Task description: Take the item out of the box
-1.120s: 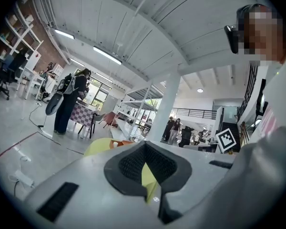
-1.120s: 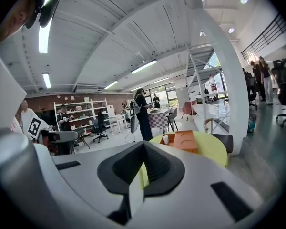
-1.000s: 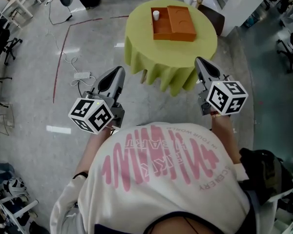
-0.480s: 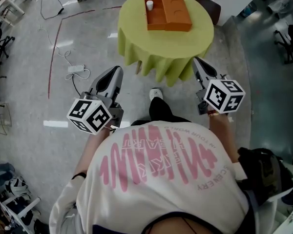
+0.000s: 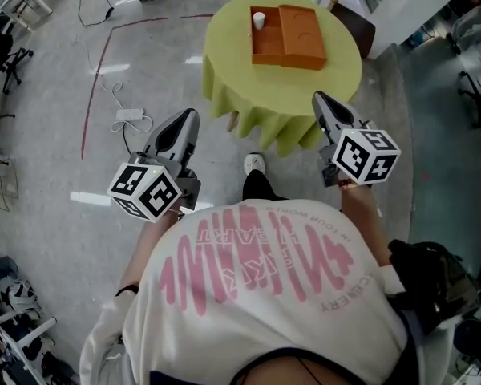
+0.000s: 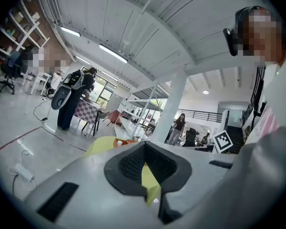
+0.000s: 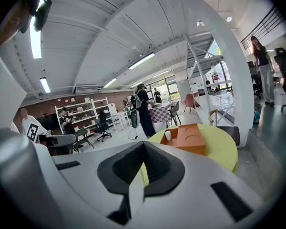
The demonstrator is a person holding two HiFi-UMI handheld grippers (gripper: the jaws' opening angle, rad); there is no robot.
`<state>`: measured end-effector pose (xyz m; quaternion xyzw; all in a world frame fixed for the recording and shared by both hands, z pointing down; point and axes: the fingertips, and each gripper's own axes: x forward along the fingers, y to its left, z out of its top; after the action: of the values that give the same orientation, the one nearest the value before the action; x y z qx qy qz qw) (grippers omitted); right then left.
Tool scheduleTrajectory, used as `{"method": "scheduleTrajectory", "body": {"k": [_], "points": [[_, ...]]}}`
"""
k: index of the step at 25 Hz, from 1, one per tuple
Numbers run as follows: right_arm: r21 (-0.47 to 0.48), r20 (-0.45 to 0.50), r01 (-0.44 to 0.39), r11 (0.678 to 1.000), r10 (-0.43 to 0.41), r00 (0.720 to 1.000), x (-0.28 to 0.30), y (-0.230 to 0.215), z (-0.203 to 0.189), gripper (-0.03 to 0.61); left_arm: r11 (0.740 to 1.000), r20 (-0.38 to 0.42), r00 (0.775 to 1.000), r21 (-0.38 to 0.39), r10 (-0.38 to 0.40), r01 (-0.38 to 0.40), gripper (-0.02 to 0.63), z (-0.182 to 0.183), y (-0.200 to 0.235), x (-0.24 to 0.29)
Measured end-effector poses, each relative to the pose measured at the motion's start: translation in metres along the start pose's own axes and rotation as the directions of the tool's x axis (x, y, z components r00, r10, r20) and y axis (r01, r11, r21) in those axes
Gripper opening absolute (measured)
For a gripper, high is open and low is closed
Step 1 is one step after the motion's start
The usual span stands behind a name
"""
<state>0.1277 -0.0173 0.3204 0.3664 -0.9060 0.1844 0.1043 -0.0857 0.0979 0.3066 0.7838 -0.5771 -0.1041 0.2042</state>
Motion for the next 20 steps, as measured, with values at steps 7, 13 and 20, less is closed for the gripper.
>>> {"method": "scheduleTrajectory", "body": {"k": [7, 13, 20], "points": [[0.001, 0.06, -0.065, 0.998, 0.065, 0.996, 0.049, -0.01, 0.047, 0.005, 0.999, 0.046, 0.998, 0.004, 0.038, -0.038, 0.008, 0.034, 0.022, 0.033], [-0.001, 0.087, -0.123, 0.992, 0.123, 0.989, 0.092, -0.024, 0.088, 0.005, 0.997, 0.112, 0.991, 0.014, 0.068, -0.07, 0.008, 0.07, 0.041, 0.064], [-0.001, 0.077, -0.177, 0.984, 0.176, 0.981, 0.14, -0.056, 0.112, 0.005, 0.995, 0.107, 0.99, 0.014, 0.097, -0.099, 0.008, 0.083, 0.058, 0.117]]}}
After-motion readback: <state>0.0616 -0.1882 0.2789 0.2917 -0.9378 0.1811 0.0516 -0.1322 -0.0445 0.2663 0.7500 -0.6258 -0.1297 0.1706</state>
